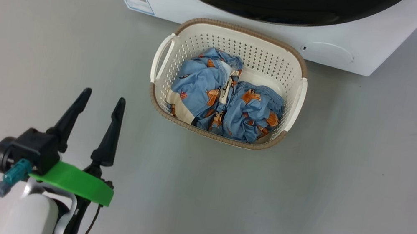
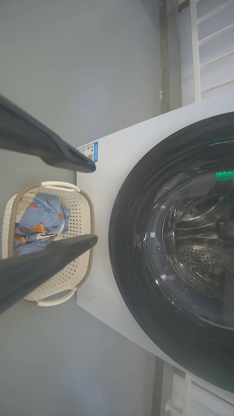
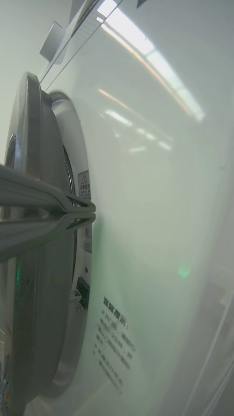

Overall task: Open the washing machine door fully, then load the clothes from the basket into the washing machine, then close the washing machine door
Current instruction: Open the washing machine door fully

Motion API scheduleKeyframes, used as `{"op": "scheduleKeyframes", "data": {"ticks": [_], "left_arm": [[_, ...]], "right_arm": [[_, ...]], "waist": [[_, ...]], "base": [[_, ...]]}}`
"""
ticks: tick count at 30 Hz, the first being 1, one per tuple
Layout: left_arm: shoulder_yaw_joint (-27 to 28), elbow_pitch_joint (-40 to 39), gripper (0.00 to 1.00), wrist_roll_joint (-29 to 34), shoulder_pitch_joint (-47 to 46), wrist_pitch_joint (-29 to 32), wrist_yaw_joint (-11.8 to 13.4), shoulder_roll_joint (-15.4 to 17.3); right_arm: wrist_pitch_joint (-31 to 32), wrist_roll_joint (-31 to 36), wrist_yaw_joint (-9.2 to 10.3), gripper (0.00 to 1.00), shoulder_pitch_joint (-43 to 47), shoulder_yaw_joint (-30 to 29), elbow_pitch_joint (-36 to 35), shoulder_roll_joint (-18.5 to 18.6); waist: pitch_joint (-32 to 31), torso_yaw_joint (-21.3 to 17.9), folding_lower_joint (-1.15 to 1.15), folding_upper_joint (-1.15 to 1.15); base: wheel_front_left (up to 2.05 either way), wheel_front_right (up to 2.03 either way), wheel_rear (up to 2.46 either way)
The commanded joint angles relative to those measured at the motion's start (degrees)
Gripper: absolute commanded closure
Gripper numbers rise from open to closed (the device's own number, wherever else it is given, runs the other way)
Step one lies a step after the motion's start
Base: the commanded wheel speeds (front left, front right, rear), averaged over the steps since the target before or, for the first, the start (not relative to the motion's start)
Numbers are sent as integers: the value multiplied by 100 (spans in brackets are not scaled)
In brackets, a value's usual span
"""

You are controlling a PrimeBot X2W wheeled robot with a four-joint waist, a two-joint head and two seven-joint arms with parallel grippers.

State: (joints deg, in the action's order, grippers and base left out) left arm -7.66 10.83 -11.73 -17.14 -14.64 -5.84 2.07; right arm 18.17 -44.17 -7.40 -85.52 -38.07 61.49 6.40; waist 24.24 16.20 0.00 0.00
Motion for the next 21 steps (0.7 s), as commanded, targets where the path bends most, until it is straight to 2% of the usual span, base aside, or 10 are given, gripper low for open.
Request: {"op": "scheduleKeyframes", "data": {"ticks": [1,21], "left_arm": [[170,-107,0,-1,-164,-36,-12,88],[-21,-132,0,-253,-327,-36,84,81]], "right_arm": [[55,107,-9,100,-343,14,-119,-88],[270,727,-9,100,-727,-486,477,41]], "waist": [[43,26,0,0],[273,167,0,0]], "base": [[0,0,0],[0,0,0]]}}
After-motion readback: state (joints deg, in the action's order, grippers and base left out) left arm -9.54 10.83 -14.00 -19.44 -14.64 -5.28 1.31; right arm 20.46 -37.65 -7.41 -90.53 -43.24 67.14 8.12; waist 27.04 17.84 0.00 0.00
